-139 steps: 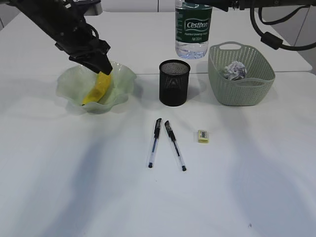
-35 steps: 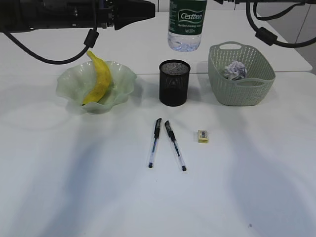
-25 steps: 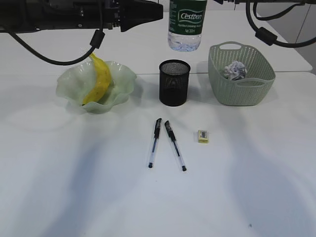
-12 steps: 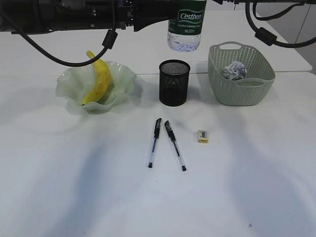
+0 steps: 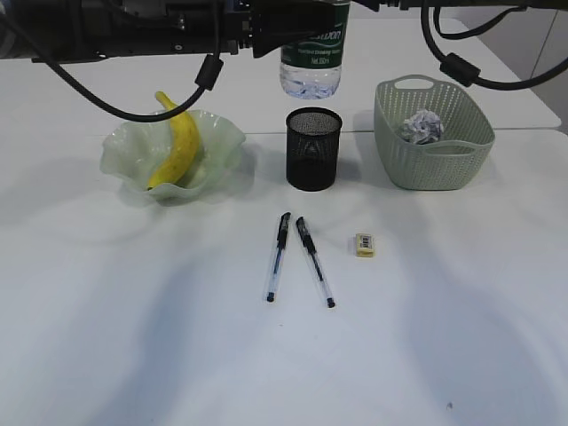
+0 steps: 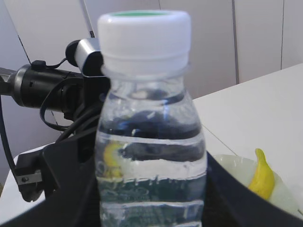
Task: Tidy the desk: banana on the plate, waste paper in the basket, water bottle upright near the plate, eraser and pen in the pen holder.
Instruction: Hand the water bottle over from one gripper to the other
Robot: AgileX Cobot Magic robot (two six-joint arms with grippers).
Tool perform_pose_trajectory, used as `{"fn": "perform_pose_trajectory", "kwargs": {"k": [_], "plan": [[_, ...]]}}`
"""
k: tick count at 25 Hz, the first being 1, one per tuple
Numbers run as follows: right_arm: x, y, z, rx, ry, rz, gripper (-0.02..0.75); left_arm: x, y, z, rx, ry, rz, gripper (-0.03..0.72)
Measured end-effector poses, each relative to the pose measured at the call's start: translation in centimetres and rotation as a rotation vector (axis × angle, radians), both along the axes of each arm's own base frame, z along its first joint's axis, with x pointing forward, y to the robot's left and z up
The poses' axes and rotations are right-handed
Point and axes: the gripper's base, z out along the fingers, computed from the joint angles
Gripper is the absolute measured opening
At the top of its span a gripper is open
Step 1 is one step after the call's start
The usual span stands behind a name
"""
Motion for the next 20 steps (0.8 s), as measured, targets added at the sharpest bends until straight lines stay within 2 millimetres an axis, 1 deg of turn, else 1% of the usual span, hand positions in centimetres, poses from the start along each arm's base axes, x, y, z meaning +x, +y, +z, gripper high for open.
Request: {"fn": "perform_pose_trajectory", "kwargs": {"k": [11, 16, 20], "plan": [[-0.1, 0.1, 0.1, 0.014, 0.011, 0.008, 0.357, -0.2, -0.5, 0.1, -0.007, 0.004, -0.002, 0.573], [-0.1, 0.2, 0.1, 0.018, 0.016, 0.010, 0.357, -0.4, -1.1, 0.0, -0.005, 0.005, -0.005, 0.573], [-0.1, 0.2, 0.1, 0.021, 0.018, 0.012, 0.357, -0.4, -1.1, 0.1, -0.008, 0.007, -0.003, 0.573]]}}
